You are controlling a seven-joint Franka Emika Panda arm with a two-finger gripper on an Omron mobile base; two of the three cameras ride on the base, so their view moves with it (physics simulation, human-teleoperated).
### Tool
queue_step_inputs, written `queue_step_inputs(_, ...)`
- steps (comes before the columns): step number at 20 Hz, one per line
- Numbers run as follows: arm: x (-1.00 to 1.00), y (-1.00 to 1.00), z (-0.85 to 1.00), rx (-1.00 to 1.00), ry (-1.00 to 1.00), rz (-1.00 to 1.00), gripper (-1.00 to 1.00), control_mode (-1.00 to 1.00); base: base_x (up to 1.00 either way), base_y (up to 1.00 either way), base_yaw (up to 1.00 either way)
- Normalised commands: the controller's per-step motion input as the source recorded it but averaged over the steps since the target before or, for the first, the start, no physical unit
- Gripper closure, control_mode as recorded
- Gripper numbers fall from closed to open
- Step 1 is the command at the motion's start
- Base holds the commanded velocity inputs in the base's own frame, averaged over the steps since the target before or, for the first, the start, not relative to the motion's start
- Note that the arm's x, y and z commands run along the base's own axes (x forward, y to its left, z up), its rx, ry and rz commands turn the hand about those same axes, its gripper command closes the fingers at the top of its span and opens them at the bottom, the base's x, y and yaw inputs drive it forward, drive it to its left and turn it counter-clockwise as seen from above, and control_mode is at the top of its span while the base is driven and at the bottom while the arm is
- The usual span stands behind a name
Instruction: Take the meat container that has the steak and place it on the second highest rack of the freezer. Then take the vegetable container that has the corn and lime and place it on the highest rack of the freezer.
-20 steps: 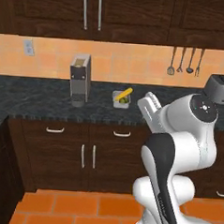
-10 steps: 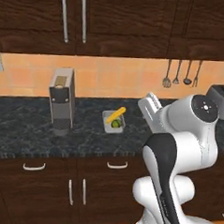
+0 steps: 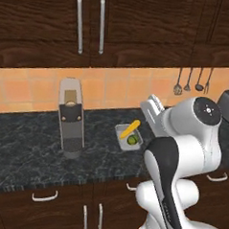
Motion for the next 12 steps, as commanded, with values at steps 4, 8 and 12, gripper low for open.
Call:
queue_step_inputs(4,0.0,0.0,0.0,0.0,0.0,0.0,-1.0,1.0,0.33,0.02,-0.07)
queue_step_inputs(8,0.0,-0.51,-0.72,0.11,0.0,0.0,-1.0,-1.0,0.0,0.0,0.0)
queue_step_inputs(12,0.11,-0.57,-0.56,0.06,0.1,0.0,-1.0,-1.0,0.0,0.0,0.0)
